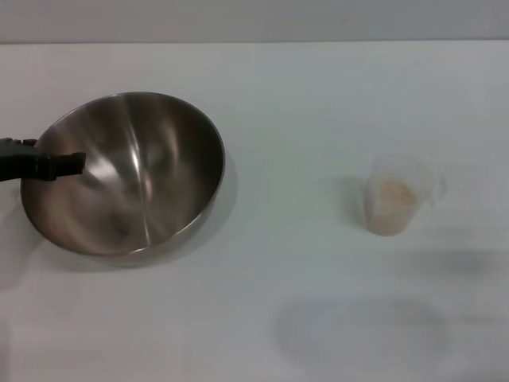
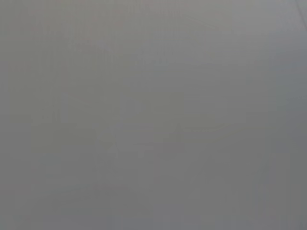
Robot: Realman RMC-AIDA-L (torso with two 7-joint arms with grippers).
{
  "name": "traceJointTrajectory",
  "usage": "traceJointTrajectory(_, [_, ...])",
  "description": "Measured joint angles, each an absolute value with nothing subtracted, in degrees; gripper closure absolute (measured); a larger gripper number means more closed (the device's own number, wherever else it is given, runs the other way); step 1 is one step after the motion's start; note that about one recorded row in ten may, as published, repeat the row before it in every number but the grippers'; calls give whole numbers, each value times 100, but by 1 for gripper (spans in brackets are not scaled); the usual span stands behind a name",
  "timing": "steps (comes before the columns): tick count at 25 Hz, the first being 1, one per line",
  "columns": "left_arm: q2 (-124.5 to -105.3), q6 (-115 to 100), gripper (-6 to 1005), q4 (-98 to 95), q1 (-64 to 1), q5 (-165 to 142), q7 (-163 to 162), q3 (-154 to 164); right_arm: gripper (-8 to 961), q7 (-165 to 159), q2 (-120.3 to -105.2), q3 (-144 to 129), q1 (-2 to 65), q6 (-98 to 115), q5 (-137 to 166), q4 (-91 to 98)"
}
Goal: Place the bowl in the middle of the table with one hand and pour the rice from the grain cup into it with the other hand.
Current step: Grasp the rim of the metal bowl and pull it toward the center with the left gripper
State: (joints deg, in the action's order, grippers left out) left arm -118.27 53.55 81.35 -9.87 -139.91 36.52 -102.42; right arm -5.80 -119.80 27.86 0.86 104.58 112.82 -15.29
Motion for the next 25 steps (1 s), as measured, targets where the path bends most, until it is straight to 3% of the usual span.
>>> traceJointTrajectory(10, [-11827,5594,324,8281,-1031,-13992,3689,-10208,171,-580,-11979,2786,70,10468,11285,-1529])
traceJointTrajectory(18, [-11831,5791,561,8308,-1142,-13945,3707,-10221,171,-580,-11980,2786,79,10466,11285,-1529])
traceJointTrajectory(21, [-11831,5866,800,8316,-1205,-13937,3694,-10231,171,-580,-11979,2786,79,10464,11285,-1529])
traceJointTrajectory(25, [-11830,6009,912,8317,-1314,-13937,3672,-10246,171,-580,-11980,2784,79,10462,11285,-1529])
